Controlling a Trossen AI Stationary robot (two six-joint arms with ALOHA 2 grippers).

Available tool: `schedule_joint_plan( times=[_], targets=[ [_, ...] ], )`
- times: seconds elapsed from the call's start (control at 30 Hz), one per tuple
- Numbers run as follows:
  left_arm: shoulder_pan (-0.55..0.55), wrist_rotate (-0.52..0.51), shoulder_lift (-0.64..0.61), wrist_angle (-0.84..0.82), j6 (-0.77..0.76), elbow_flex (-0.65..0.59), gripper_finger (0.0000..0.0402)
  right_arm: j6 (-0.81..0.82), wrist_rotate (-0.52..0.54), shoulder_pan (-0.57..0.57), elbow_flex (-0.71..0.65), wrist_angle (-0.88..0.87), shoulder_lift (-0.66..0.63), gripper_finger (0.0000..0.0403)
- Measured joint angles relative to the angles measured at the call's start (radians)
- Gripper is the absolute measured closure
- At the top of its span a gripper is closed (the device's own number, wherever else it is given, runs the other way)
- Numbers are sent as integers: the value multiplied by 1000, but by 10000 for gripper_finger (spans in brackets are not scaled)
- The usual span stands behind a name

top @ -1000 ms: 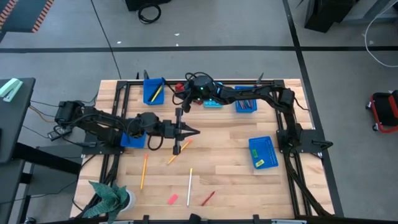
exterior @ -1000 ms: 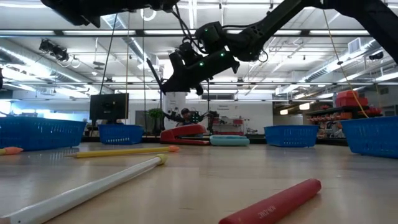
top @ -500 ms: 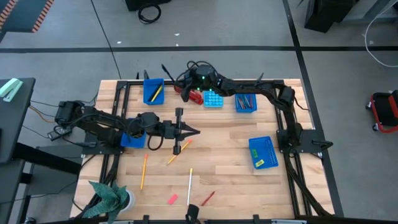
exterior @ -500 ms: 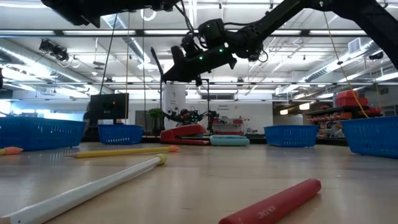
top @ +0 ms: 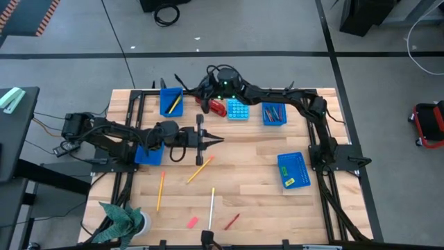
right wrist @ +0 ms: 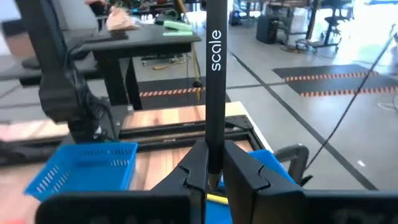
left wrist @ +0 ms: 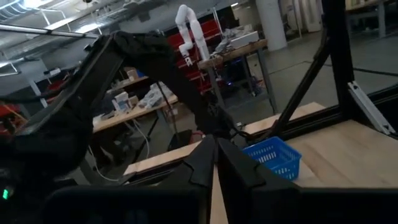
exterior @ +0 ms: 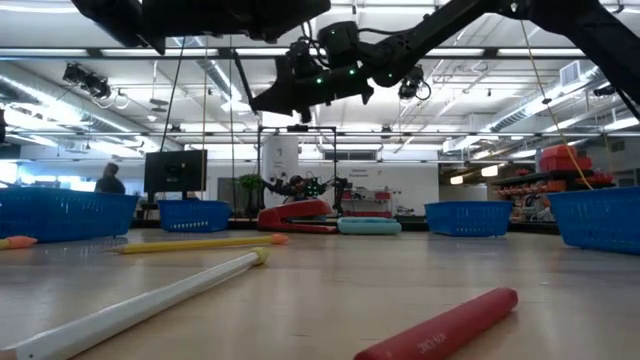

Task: Sort crayons/erasers/pens/pencils in bins
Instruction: Put the black pen into the top left bin

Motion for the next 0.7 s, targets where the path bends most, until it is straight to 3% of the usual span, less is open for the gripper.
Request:
schedule_joint_plan(
  times=[0.13, 0.37, 0.7],
  targets=[
    [-2, -58, -9, -35, 0, 0, 379, -64, -3, -1, -3, -85, 15, 361],
    [-2, -543, -114, -157, -62, -1, 387, -132, -1, -36, -6, -239, -9, 361],
    [54, -974, -184, -119, -224, 1, 360, -137, -32, -69, 1, -213, -38, 361]
  ],
)
